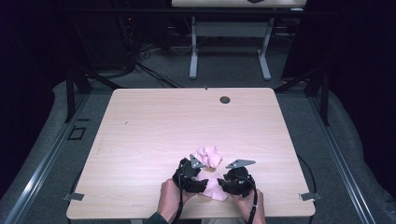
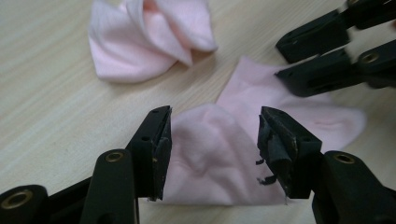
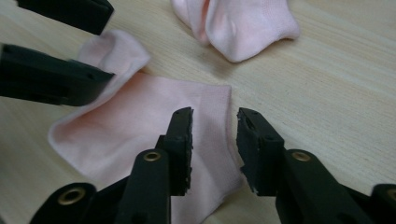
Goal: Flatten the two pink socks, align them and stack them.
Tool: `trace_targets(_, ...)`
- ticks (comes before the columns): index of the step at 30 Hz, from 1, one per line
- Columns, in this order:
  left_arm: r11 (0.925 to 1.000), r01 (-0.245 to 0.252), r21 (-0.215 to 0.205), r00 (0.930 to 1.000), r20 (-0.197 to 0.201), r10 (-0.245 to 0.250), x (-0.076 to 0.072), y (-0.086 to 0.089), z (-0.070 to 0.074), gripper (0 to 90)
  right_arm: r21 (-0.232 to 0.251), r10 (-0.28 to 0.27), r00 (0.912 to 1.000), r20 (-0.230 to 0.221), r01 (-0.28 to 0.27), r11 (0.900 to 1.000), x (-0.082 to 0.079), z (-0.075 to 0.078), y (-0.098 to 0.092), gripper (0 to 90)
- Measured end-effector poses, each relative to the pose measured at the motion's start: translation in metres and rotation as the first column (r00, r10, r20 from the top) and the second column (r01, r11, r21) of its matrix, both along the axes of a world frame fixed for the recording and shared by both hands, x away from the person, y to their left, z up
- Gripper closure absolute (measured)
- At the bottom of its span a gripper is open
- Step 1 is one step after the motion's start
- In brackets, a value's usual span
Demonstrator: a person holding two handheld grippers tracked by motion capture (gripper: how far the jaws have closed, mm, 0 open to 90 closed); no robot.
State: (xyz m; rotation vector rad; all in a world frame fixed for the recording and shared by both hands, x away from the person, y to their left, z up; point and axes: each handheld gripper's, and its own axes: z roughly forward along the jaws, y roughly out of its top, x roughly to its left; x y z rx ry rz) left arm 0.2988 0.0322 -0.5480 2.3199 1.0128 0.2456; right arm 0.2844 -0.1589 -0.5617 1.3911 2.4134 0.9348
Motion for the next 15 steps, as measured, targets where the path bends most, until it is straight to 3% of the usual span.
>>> trace_targets(6, 0.9993, 0.012, 0.035, 0.9999, -0.003, -0.012, -0.003, 0.001, -0.012, 58.3, -0.014, -0.001, 1.0, 0.008, 0.001, 1.0, -0.001, -0.005, 0.005, 76.1)
trace_targets(7, 0.9995, 0.006, 0.032, 1.0, 0.004, -0.006, -0.004, 0.003, -0.013, 62.1, -0.014, -0.003, 1.0, 0.009, 0.003, 1.0, -0.001, -0.006, 0.005, 77.9)
trace_targets(8, 0.9995, 0.002, 0.032, 1.0, 0.008, -0.002, -0.004, 0.004, -0.013, 71.7, -0.013, -0.006, 0.9999, 0.01, 0.006, 1.0, -0.002, -0.006, 0.005, 82.3)
trace_targets(12, 1.0, 0.006, 0.008, 0.9999, 0.012, -0.006, -0.004, 0.01, -0.014, 81.5, -0.007, -0.005, 1.0, 0.007, 0.005, 1.0, -0.001, -0.006, 0.005, 86.5)
trace_targets(15, 0.9997, 0.001, -0.024, 0.9988, 0.05, 0.0, -0.008, 0.018, -0.012, 83.3, -0.005, -0.01, 0.9999, 0.01, 0.01, 1.0, -0.002, -0.005, 0.004, 87.9)
